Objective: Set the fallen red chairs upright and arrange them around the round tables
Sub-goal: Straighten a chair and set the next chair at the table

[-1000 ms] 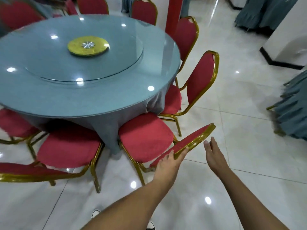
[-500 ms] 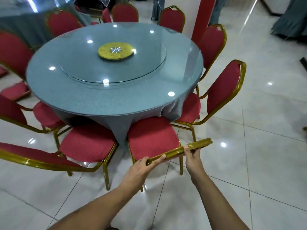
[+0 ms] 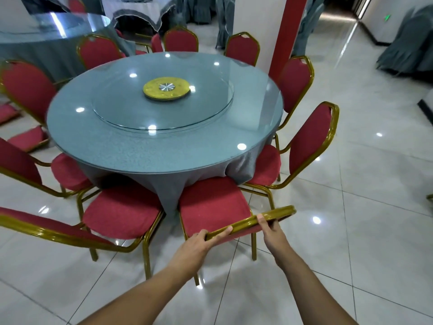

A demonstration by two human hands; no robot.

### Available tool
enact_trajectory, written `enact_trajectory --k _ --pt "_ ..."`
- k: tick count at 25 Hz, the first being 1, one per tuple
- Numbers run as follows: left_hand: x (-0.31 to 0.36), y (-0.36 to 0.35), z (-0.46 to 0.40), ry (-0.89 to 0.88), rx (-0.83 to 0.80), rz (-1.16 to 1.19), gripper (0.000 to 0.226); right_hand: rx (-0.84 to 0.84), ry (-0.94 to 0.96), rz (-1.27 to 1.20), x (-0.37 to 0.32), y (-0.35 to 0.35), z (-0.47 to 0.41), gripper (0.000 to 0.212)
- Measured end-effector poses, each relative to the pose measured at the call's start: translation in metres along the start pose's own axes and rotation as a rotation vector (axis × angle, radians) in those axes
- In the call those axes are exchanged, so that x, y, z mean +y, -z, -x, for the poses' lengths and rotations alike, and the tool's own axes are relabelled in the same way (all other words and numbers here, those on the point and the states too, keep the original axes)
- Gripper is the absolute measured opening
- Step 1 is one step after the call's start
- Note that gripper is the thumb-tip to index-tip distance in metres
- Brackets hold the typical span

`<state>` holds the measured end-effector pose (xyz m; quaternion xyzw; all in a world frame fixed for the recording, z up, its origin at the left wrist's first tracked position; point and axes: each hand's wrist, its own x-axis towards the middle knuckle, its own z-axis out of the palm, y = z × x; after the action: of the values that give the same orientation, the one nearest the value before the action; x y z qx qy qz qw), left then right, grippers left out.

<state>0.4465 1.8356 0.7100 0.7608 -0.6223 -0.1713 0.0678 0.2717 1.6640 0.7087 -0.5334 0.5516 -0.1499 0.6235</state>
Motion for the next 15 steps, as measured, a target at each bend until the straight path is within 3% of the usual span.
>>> enact_trajectory --k 2,4,6,10,15 --pt "0.011 0.006 0.002 0.012 -0.012 0.004 0.089 0.168 0.071 0.184 0.001 0.006 0.008 0.074" --pt "0.017 0.009 0.005 0.038 -0.021 0.042 0.075 0.439 0.163 0.472 0.0 0.007 0.014 0.059" --pt "0.016 0.01 0.011 0.062 -0.027 0.076 0.061 0.609 0.348 0.743 -0.003 -0.001 0.02 0.045" --pt "-0.004 0.035 0.027 0.126 0.029 0.073 0.032 0.47 0.59 0.877 -0.018 -0.042 0.029 0.025" --pt "-0.05 0.083 0.07 0.303 0.187 0.095 0.024 0.209 0.716 0.765 -0.051 -0.12 0.034 0.027"
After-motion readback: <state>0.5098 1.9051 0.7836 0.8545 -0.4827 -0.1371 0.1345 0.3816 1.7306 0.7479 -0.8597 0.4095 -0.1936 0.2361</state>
